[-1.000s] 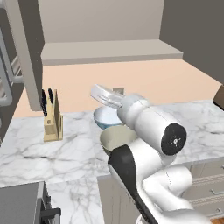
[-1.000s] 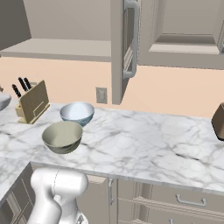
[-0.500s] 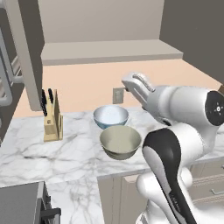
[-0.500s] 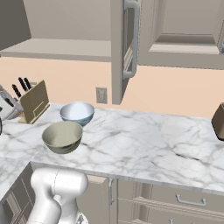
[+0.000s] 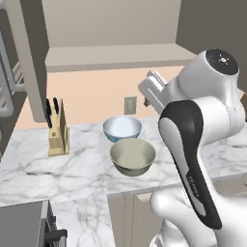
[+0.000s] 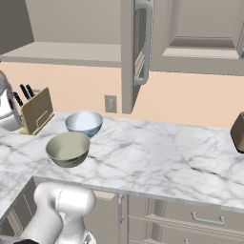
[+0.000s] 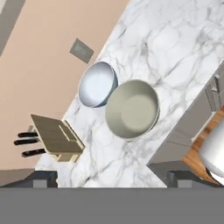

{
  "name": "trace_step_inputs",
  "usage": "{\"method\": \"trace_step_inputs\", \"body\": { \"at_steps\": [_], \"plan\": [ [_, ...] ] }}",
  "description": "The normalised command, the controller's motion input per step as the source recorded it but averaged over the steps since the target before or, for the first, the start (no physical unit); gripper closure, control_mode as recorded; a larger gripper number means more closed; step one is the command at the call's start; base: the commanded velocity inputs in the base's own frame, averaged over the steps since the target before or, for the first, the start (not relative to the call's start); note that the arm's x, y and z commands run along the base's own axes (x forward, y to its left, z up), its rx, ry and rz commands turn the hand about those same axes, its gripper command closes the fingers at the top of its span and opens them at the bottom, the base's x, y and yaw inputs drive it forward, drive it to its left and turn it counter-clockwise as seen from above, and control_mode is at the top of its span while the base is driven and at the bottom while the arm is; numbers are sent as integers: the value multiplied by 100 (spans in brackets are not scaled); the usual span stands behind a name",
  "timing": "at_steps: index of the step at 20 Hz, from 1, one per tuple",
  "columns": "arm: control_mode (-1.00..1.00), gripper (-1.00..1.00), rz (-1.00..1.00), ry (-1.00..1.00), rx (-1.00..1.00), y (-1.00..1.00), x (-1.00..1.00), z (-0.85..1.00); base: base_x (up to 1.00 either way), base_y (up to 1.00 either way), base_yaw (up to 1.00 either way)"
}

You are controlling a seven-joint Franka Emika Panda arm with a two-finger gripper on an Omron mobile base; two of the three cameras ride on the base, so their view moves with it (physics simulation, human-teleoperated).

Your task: Open the cabinet. Pick the bowls from the counter and place them in the cabinet. Then close the cabinet.

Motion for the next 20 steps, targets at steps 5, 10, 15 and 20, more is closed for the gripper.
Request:
{"method": "trace_step_inputs", "body": {
  "at_steps": [5,10,15,20],
  "plan": [
    [-100,-100,1,23,0,-37,9,-81,0,0,0],
    [-100,-100,4,9,0,-10,27,-88,0,0,0],
    [-100,-100,0,5,0,-12,18,-59,0,0,0],
    [-100,-100,3,2,0,-36,27,-22,0,0,0]
  ]
}}
